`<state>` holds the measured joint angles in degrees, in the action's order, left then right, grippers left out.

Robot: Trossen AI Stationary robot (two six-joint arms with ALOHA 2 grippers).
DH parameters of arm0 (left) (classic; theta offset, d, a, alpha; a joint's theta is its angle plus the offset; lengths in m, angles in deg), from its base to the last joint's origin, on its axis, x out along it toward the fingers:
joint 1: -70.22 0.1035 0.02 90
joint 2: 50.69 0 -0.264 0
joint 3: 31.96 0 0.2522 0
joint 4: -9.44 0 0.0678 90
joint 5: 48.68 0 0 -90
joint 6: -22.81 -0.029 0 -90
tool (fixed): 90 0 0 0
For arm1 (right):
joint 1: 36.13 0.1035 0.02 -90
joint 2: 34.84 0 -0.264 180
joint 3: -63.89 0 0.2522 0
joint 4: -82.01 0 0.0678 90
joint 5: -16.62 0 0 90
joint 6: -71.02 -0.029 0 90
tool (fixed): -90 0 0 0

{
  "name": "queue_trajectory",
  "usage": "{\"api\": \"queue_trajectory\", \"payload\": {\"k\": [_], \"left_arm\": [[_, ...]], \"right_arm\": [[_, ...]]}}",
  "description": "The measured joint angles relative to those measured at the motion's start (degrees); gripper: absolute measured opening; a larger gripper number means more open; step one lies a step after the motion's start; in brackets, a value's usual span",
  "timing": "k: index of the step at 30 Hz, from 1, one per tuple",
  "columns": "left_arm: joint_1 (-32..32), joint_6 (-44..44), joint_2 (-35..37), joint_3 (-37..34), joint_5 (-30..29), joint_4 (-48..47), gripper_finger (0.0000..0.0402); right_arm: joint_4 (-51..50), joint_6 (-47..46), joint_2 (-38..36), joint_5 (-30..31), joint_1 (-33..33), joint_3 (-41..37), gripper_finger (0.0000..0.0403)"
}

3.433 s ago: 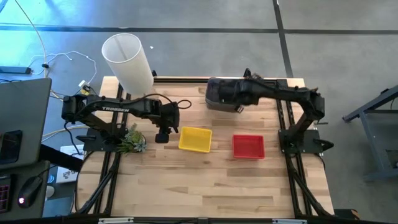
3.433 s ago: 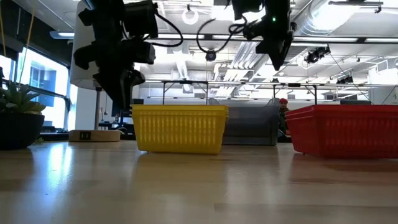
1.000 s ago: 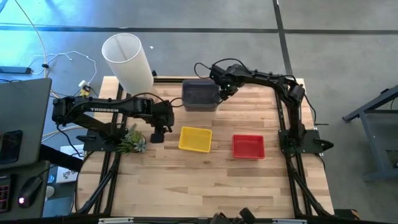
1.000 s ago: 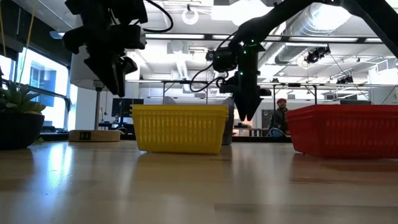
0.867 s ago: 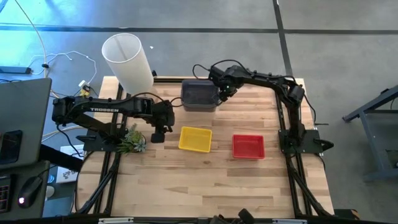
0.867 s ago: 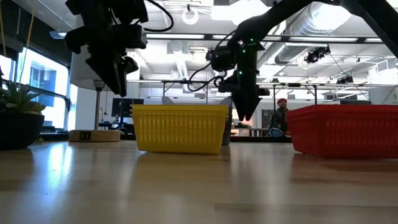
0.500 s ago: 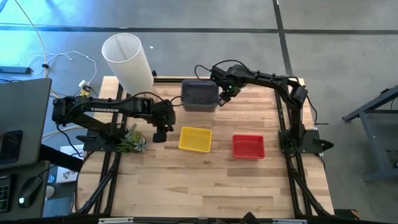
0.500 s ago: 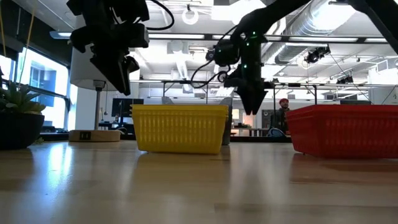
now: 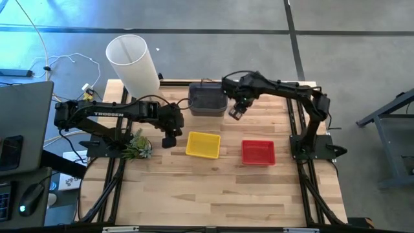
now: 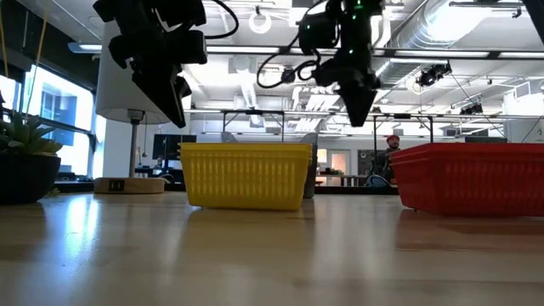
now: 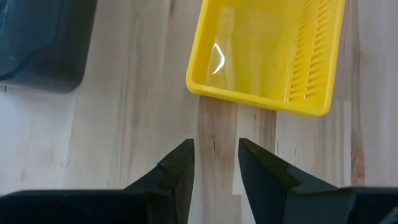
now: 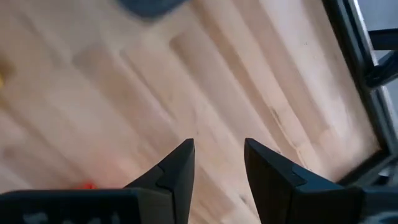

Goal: Stack baskets by color
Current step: Move the stacked red bin to the top right of the table

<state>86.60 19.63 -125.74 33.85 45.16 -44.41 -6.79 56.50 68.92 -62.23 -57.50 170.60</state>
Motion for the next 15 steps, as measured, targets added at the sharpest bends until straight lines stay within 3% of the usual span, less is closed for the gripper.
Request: {"api": "queue_trajectory", "payload": {"k": [15], "left_arm": [[0.02, 1.09, 0.00, 0.00, 0.00, -0.07, 0.0111]], "right_arm": [[-13.39, 5.49, -0.23, 3.68, 12.32, 0.00, 0.0125]]}}
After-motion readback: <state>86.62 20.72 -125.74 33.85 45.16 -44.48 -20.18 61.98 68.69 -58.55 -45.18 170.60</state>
